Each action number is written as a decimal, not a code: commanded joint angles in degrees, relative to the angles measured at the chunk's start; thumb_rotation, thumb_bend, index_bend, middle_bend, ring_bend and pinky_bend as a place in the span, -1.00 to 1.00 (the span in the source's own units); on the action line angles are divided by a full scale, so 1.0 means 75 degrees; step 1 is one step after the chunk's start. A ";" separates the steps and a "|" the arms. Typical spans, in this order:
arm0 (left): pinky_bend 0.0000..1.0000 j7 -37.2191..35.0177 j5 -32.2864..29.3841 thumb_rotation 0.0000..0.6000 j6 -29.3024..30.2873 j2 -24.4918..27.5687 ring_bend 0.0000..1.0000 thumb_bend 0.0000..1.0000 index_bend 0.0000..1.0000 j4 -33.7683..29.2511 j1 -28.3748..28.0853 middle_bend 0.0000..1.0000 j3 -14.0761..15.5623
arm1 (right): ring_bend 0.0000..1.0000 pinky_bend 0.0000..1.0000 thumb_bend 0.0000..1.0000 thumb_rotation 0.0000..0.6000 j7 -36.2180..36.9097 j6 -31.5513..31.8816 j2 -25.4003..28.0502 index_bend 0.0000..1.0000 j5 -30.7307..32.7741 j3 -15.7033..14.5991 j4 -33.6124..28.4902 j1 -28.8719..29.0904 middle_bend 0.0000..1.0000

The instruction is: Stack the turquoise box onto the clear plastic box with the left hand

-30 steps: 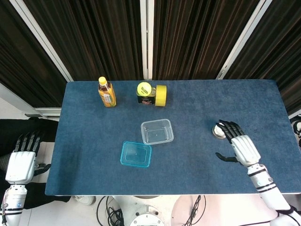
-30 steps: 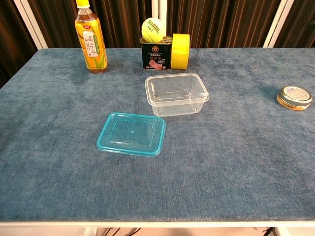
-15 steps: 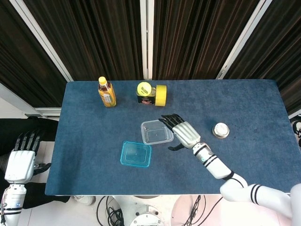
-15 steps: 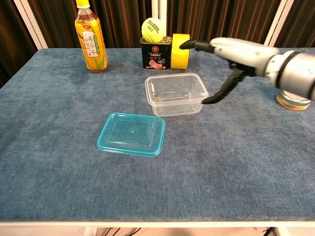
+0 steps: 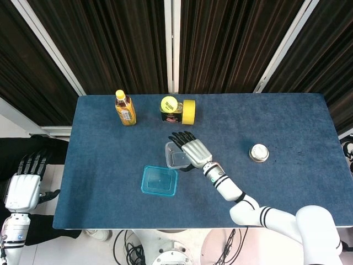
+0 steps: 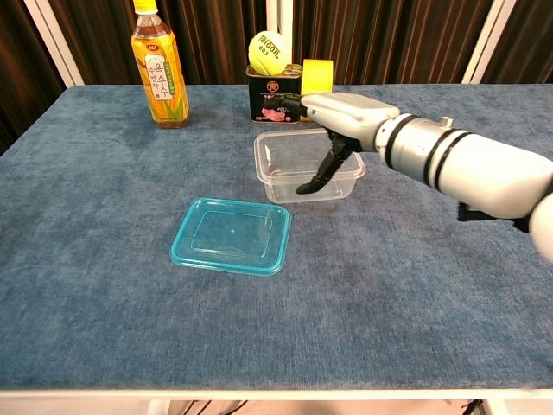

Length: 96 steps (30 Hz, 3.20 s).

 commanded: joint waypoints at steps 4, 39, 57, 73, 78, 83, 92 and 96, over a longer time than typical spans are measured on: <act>-1.00 -0.0145 -0.0017 1.00 -0.0057 -0.0024 -1.00 -0.92 -0.90 0.0092 -0.0038 -1.00 -0.0007 | -1.00 -1.00 -0.96 1.00 -0.0042 -0.0101 -0.0635 -1.00 0.0196 0.0235 0.0864 0.0541 -1.00; -1.00 0.2117 -0.3057 1.00 -0.6432 -0.0283 -1.00 -0.94 -0.90 -0.1416 -0.5145 -1.00 -0.0523 | -1.00 -1.00 -0.95 1.00 -0.0525 0.4655 0.4538 -1.00 -0.0868 -0.1411 -0.4305 -0.3400 -1.00; -1.00 0.5617 -0.8402 1.00 -0.4254 -0.2094 -1.00 -0.95 -1.00 -0.1837 -0.7802 -1.00 0.0590 | -1.00 -1.00 -0.96 1.00 0.0878 0.4914 0.4480 -1.00 -0.0964 -0.1425 -0.3459 -0.4094 -1.00; -0.96 0.6347 -0.9857 1.00 -0.3223 -0.2937 -1.00 -0.95 -1.00 -0.1550 -0.8519 -1.00 0.0361 | -1.00 -1.00 -0.96 1.00 0.1318 0.4929 0.4457 -1.00 -0.1021 -0.1391 -0.3273 -0.4414 -1.00; -0.93 0.6434 -1.0217 1.00 -0.3125 -0.3130 -1.00 -0.95 -1.00 -0.1365 -0.8627 -1.00 0.0245 | -1.00 -1.00 -0.96 1.00 0.1396 0.4859 0.4437 -1.00 -0.1052 -0.1378 -0.3226 -0.4442 -1.00; -0.92 0.6531 -1.0413 1.00 -0.2951 -0.3304 -1.00 -0.95 -1.00 -0.1311 -0.8688 -1.00 0.0170 | -1.00 -1.00 -0.96 1.00 0.1449 0.4821 0.4425 -1.00 -0.1062 -0.1363 -0.3200 -0.4480 -1.00; -0.91 0.6647 -1.0541 1.00 -0.2701 -0.3610 -1.00 -0.95 -1.00 -0.1157 -0.8724 -1.00 0.0027 | -1.00 -1.00 -0.96 1.00 0.1524 0.4815 0.4426 -1.00 -0.1086 -0.1358 -0.3177 -0.4586 -1.00; -0.91 0.6709 -1.0606 1.00 -0.2672 -0.3748 -1.00 -0.96 -1.00 -0.0984 -0.8709 -1.00 -0.0021 | -1.00 -1.00 -0.96 1.00 0.1554 0.4829 0.4435 -1.00 -0.1094 -0.1353 -0.3179 -0.4639 -1.00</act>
